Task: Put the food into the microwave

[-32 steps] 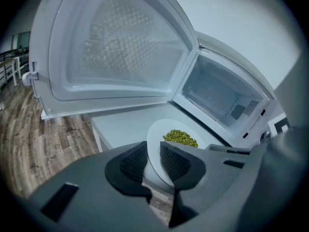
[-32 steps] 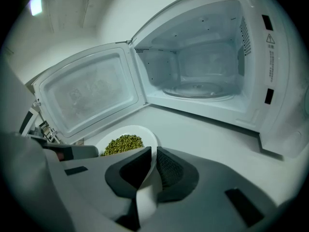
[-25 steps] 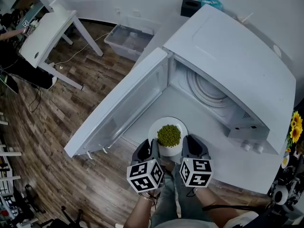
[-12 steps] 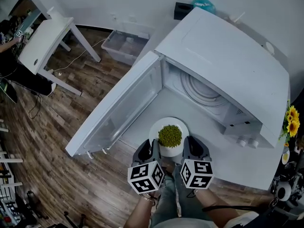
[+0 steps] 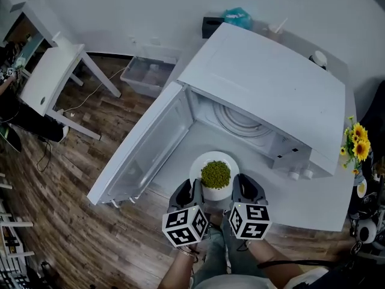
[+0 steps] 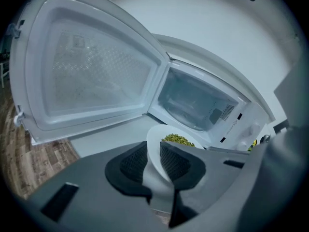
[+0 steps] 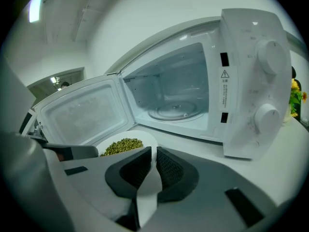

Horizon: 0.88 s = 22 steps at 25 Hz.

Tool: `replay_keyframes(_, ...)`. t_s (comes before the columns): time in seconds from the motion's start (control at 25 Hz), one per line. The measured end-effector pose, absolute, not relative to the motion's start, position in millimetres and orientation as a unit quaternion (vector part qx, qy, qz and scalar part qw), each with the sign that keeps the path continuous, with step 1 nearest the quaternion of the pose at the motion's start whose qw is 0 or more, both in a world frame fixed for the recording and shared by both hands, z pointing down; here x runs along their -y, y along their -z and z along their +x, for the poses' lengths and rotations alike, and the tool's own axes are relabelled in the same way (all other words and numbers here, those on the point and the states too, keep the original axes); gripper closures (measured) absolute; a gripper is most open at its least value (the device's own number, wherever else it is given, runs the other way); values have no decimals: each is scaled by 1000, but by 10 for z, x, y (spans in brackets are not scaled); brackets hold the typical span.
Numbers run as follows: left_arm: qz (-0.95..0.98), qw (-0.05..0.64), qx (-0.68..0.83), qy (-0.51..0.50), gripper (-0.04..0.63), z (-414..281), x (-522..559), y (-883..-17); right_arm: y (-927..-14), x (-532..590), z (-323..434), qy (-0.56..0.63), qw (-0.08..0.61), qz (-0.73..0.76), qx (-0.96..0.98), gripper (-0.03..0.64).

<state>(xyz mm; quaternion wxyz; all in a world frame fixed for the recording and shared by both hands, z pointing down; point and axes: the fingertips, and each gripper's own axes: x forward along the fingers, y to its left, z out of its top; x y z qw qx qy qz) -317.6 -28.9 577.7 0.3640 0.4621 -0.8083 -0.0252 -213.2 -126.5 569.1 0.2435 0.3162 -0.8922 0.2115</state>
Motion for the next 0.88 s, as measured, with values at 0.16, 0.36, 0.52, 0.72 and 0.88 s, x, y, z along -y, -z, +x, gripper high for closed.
replay_keyframes(0.16,477,358,802,23,509,-3152,379,-5677,-5584,1324,-2076,-213,231,332,889,571)
replay_keyframes(0.36,493,353,795,19,510,-3105,476,-5571,-5483,1373,-1991,-217,221,347,885,572)
replay_keyframes(0.52,507,347,789,14,509,-3082,557,-5501,-5418,1416,-1935,-220,212,360,882,571)
replay_keyframes(0.72,519,343,782,10,509,-3068,640,-5462,-5366,1457,-1889,-224,203,373,877,572)
replay_keyframes(0.88,531,338,777,5,509,-3100,736,-5448,-5352,1506,-1885,-228,195,384,873,572)
